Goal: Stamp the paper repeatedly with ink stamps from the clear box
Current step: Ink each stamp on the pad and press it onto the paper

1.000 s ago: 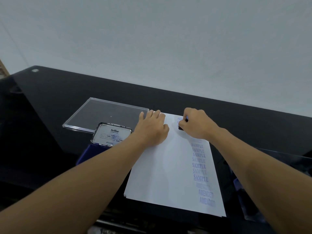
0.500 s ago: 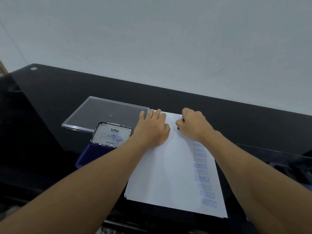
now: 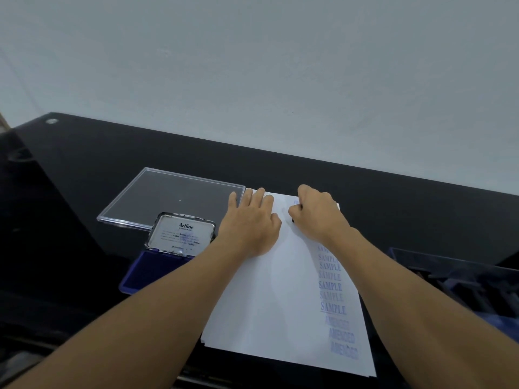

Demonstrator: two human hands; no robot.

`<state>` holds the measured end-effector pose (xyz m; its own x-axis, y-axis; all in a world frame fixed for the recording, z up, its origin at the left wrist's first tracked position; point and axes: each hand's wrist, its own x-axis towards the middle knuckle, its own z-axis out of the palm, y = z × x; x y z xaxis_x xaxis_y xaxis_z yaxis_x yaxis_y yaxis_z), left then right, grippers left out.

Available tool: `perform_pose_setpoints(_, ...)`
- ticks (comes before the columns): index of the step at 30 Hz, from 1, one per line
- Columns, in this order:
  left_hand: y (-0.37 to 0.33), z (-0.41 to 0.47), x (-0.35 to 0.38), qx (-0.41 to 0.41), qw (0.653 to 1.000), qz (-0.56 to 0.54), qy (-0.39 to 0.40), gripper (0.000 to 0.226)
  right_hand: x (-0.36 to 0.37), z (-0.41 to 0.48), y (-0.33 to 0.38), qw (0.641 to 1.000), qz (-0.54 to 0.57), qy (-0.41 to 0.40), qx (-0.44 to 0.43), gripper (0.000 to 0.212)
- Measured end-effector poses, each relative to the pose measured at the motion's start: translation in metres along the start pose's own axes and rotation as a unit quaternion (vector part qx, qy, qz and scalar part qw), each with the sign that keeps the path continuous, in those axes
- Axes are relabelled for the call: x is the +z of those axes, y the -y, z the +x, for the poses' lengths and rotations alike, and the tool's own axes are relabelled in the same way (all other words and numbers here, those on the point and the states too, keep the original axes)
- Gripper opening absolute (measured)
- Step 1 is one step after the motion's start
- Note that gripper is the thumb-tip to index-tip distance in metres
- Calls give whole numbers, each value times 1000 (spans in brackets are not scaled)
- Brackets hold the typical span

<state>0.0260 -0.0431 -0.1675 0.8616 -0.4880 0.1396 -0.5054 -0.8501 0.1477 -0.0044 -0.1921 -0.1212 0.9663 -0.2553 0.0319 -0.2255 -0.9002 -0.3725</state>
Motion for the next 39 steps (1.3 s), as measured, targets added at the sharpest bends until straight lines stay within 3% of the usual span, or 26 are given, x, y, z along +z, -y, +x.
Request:
perform_pose_setpoints(26, 0, -2, -2, -4, 1000, 0, 7, 50, 5, -12, 2, 999, 17, -29, 3, 27)
perform_pose_setpoints(39, 0, -1, -1, 1, 1000, -3, 11, 50, -3, -8, 3, 1000, -6, 9, 13, 28)
